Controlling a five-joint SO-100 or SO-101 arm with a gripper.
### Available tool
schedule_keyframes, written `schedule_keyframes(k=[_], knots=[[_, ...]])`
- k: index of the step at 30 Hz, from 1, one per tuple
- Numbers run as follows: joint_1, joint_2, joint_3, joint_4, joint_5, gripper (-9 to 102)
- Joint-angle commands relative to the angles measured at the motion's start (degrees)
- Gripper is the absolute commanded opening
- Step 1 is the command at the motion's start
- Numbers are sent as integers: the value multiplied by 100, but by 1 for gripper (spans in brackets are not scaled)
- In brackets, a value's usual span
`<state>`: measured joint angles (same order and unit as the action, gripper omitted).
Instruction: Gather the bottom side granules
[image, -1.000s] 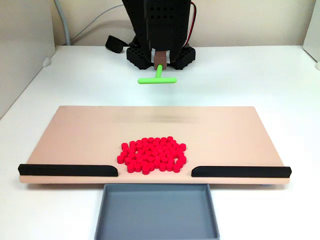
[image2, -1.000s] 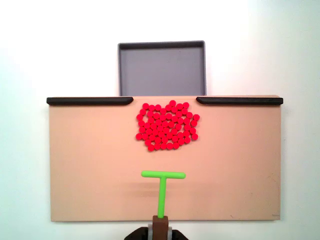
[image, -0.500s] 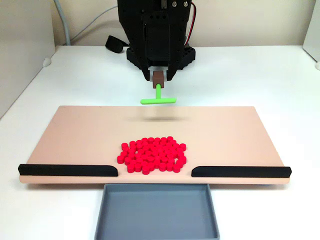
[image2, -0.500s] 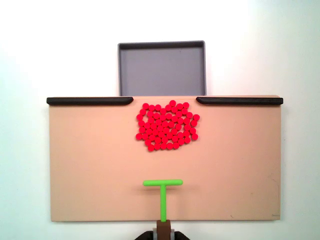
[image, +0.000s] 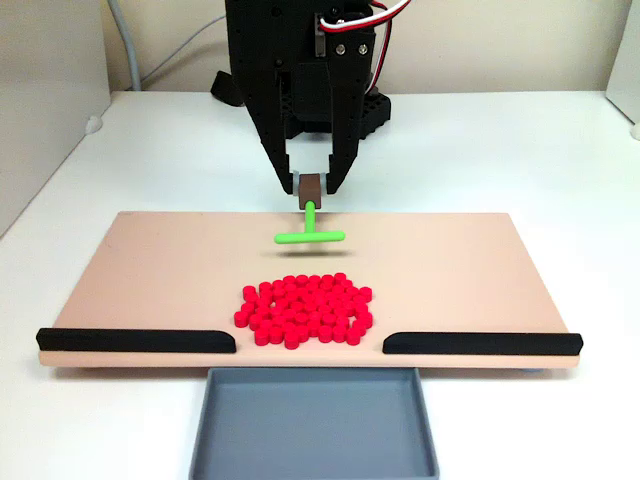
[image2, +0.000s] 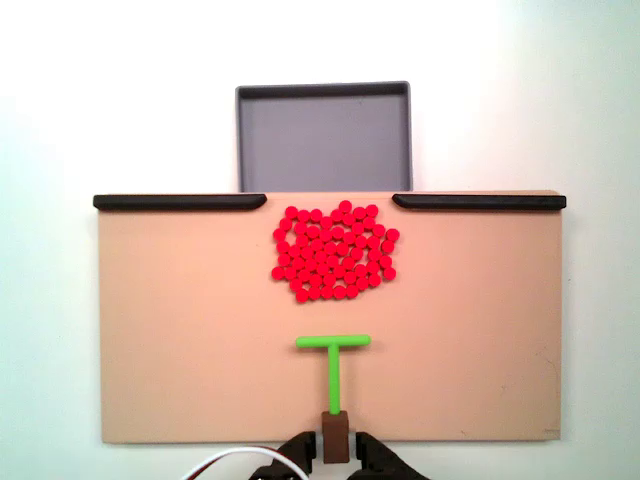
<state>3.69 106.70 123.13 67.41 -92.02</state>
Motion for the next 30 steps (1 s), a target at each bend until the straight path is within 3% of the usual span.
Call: schedule_keyframes(k=[1, 30], knots=[[53, -88, -26, -53, -18, 0], [88, -800, -343, -466, 9, 0]])
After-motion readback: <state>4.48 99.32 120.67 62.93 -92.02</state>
